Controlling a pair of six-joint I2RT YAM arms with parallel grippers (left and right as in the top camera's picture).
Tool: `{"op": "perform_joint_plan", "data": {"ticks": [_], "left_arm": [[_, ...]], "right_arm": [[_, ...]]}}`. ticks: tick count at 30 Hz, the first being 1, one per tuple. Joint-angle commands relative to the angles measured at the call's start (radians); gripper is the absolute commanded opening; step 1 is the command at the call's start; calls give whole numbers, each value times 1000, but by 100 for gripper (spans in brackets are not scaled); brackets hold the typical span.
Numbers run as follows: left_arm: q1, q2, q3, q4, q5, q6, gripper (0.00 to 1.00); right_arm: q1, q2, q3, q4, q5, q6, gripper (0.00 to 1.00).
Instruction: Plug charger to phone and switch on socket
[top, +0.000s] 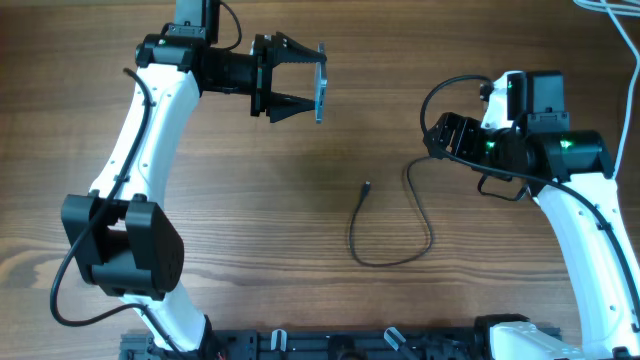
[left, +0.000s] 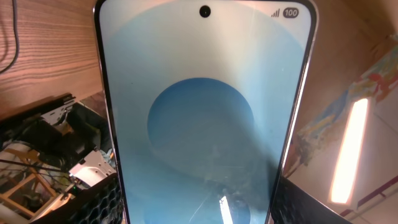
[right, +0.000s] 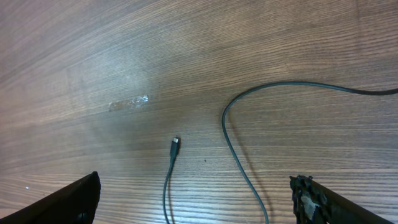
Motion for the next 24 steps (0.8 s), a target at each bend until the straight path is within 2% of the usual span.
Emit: {"op": "perform_joint_plan", "data": {"ticks": [1, 24], "left_arm": [[8, -20, 3, 3, 50, -5, 72], [8, -20, 3, 3, 50, -6, 72]], "right_arm": [[2, 10, -3, 4, -13, 6, 100], [2, 10, -3, 4, -13, 6, 100]]}}
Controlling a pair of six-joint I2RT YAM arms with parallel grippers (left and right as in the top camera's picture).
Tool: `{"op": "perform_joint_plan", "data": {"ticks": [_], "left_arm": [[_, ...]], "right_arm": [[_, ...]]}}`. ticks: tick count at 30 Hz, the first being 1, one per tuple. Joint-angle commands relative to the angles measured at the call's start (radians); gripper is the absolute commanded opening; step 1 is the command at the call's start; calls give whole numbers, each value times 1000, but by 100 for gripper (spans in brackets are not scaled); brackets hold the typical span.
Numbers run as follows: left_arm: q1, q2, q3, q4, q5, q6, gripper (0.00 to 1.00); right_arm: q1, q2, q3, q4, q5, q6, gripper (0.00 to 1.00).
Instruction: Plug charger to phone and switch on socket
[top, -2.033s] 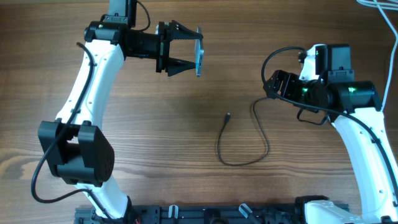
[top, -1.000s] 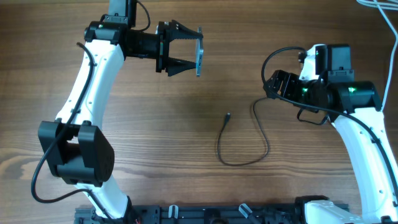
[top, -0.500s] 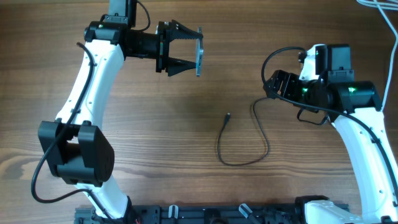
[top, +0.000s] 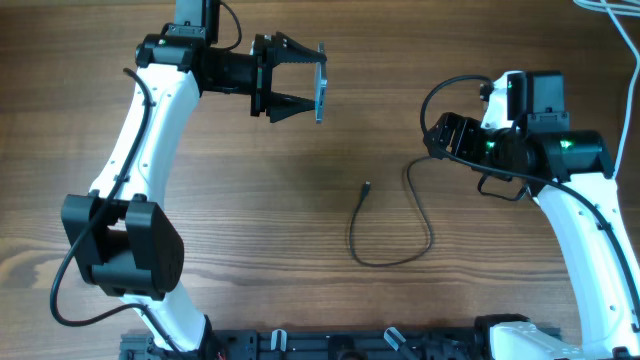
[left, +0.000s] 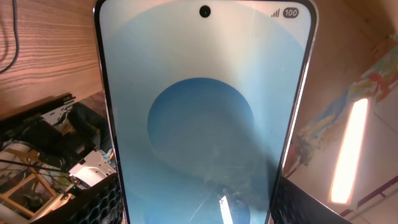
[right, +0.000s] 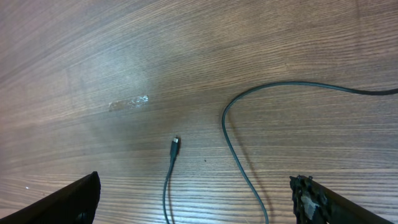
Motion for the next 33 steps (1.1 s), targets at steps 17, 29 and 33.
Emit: {"op": "perform_joint_plan", "data": {"ticks": [17, 29, 33], "left_arm": [[8, -20, 3, 3, 76, -6, 73], [8, -20, 3, 3, 77, -6, 72], [8, -20, 3, 3, 77, -6, 72]], "right_arm": [[2, 10, -3, 4, -13, 6, 100], [2, 10, -3, 4, -13, 6, 100], [2, 10, -3, 5, -13, 6, 100]]}}
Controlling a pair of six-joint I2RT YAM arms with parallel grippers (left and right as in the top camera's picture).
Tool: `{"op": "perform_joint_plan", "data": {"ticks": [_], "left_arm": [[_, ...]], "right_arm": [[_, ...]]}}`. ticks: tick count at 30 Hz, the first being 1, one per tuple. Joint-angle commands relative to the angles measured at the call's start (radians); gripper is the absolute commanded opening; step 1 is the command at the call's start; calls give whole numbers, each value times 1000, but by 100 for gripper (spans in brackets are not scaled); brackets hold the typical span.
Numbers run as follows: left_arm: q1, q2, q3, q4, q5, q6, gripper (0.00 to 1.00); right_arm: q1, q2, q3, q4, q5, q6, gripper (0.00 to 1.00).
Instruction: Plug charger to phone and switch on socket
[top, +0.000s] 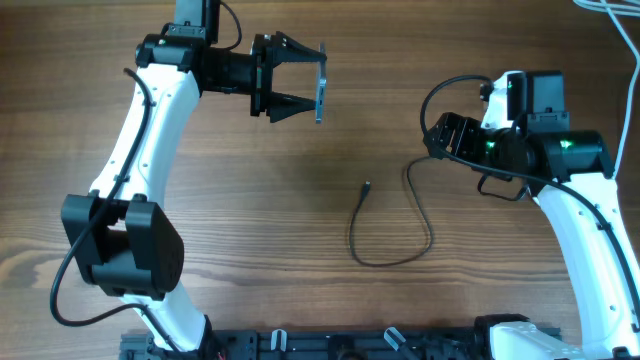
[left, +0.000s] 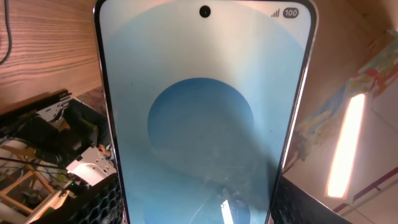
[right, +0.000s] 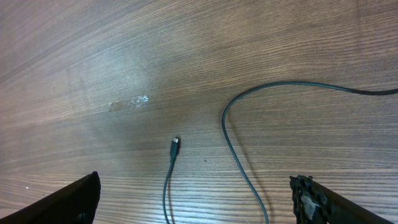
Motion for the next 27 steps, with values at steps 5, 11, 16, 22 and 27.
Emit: {"op": "perform_joint_plan", "data": {"ticks": [5, 11, 16, 22, 27], "left_arm": [[8, -20, 3, 3, 54, -6, 72], [8, -20, 3, 3, 54, -6, 72], [8, -20, 3, 3, 54, -6, 72], [8, -20, 3, 3, 65, -6, 72], [8, -20, 3, 3, 69, -5, 72]], "right_arm": [[2, 10, -3, 5, -13, 7, 100], [2, 10, -3, 5, -13, 6, 100], [2, 10, -3, 5, -13, 6, 99], [2, 10, -3, 5, -13, 6, 100], [2, 10, -3, 5, -13, 6, 100]]}}
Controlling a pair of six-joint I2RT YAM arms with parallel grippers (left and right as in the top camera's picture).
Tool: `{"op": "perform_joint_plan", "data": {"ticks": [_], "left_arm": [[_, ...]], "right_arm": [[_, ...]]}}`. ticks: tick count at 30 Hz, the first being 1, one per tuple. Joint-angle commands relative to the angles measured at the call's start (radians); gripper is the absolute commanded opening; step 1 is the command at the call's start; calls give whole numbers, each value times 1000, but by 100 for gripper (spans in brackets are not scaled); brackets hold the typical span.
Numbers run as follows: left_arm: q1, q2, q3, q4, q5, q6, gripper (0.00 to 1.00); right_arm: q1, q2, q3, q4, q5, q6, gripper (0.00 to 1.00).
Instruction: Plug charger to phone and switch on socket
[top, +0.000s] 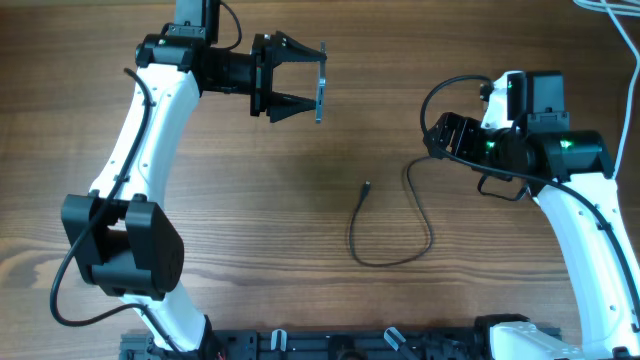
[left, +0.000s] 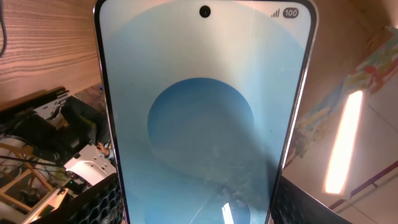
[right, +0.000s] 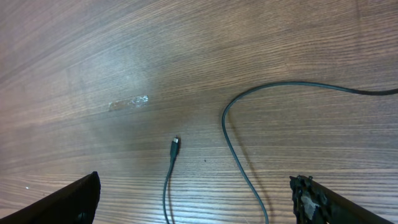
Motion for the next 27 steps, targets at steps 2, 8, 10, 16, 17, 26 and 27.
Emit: {"op": "perform_joint_plan", "data": {"ticks": [2, 8, 10, 16, 17, 26, 27], "left_arm": [[8, -20, 3, 3, 54, -6, 72], [8, -20, 3, 3, 54, -6, 72], [8, -20, 3, 3, 54, -6, 72], [8, -20, 3, 3, 54, -6, 72], [8, -20, 3, 3, 54, -6, 72], [8, -20, 3, 3, 53, -6, 72], [8, -20, 3, 3, 53, -6, 72]], "right_arm": [[2, 10, -3, 5, -13, 6, 100], [2, 10, -3, 5, -13, 6, 100], [2, 10, -3, 6, -13, 7, 100], [2, 10, -3, 43, -50, 89, 100], [2, 10, -3, 39, -74, 129, 100], [124, 10, 3, 111, -389, -14, 100], [164, 10, 16, 101, -338, -7, 99]]}}
